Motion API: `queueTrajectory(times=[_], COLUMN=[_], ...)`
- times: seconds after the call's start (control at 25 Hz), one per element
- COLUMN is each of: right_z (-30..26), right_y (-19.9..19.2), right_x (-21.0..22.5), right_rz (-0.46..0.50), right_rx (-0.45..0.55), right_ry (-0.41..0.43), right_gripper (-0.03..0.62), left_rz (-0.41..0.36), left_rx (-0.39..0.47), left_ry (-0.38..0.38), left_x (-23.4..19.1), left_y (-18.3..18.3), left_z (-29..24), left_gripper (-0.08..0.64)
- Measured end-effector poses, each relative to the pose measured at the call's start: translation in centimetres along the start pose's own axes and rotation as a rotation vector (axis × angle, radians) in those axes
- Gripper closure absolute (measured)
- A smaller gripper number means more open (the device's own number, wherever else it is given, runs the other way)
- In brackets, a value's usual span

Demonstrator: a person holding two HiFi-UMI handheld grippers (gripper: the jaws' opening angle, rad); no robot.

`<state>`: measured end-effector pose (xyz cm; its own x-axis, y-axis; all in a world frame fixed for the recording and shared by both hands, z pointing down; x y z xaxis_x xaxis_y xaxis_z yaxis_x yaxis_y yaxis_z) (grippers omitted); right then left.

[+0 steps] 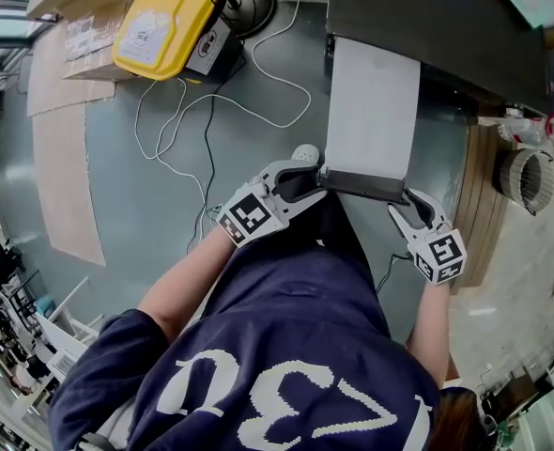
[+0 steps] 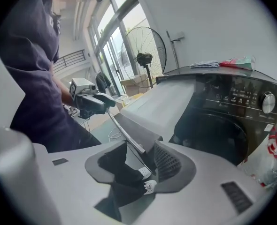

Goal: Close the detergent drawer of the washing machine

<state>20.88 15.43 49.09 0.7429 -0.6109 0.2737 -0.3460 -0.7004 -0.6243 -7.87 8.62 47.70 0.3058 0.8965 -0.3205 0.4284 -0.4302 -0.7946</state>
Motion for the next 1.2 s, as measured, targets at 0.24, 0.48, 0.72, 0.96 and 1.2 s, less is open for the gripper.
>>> queueTrajectory(times=[0.24, 0.48, 0.72, 0.96, 1.2], right_z=[0.0, 0.3, 0.8, 1.6, 1.1], right_y=[-0.1, -0.1, 0.2, 1.5, 3.3], right_x=[-0.1, -0.3, -0.4, -0.1, 1.1], right_rz=[0.001, 0.004, 0.021, 0.02, 0.018], right_rx=[0.01, 0.011, 0.022, 0.069, 0.105], right_ry=[-0.005, -0.01, 0.02, 0.035, 0.019], right_gripper=[0.394, 0.416, 0.445, 0.451, 0.454], left_rz=[-0.068, -0.064, -0.081, -0.072, -0.063], left_rx=[-0.074, -0.073, -0.081, -0.047, -0.018], left_ry=[-0.013, -0.033, -0.027, -0.001, 0.043], left_x=[0.8, 0.8, 0.9, 0.6, -1.3], left_y=[-1.2, -1.1, -0.5, 0.5, 1.9], left_z=[-1.2, -1.4, -1.2, -0.5, -0.4], left_gripper=[0.442, 0.456, 0.46, 0.46, 0.459])
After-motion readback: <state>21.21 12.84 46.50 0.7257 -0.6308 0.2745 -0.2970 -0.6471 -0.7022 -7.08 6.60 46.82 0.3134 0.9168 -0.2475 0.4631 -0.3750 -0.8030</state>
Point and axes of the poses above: the fingertips, and each gripper's own axes: z backward along the fingers, x to its right, y out of its top, the point moved 9 cm from there along z, backward along the fingers, and after that the axes turned 7 degrees about -x, right-handed, at the moved point
